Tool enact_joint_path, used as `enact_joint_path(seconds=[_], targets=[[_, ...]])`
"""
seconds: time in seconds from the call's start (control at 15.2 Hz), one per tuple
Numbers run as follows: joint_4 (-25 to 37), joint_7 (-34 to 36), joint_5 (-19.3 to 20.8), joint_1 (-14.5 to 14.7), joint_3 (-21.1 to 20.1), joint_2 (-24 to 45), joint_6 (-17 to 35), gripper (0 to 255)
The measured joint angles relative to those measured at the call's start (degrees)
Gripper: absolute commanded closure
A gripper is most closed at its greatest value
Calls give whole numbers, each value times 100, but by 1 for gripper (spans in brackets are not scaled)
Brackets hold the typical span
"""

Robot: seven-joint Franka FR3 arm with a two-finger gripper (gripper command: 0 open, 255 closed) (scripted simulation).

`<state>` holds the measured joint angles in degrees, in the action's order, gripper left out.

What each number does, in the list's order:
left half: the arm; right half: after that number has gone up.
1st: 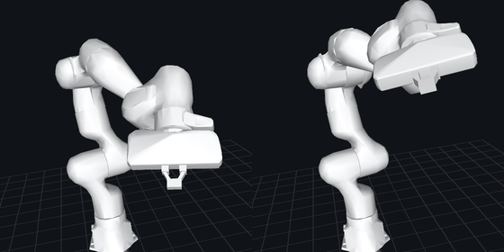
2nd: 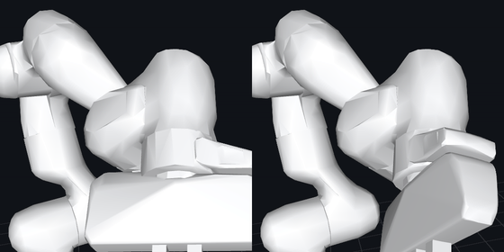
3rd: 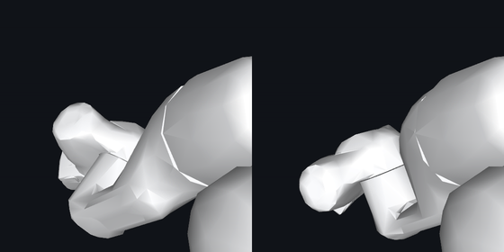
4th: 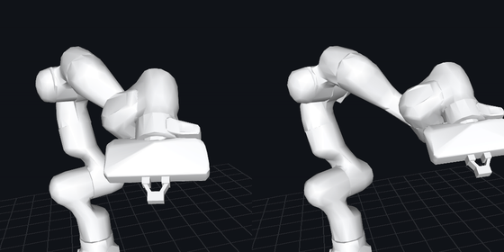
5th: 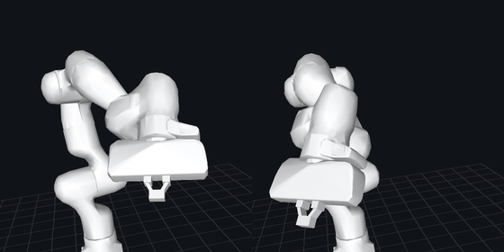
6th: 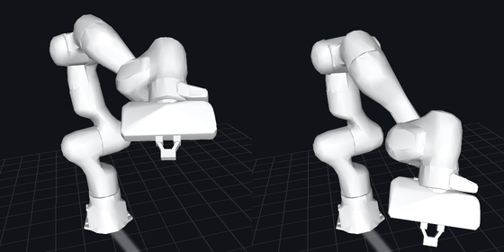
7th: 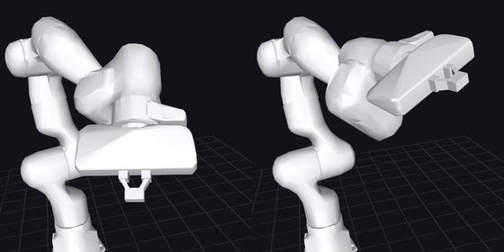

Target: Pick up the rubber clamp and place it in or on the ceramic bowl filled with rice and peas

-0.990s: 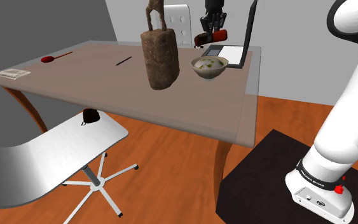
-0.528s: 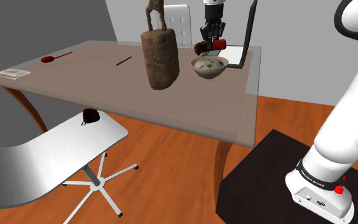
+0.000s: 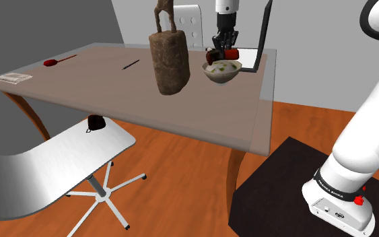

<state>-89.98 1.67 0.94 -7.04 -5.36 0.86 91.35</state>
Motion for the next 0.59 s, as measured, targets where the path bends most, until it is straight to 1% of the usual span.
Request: enact_joint_path(seconds=[0.2,0.26,0.59], targets=[[-10,0,-1,0,0,-4,6,255],[-11,0,-1,0,0,-4,7,0],[-10,0,-1,0,0,-4,7,0]])
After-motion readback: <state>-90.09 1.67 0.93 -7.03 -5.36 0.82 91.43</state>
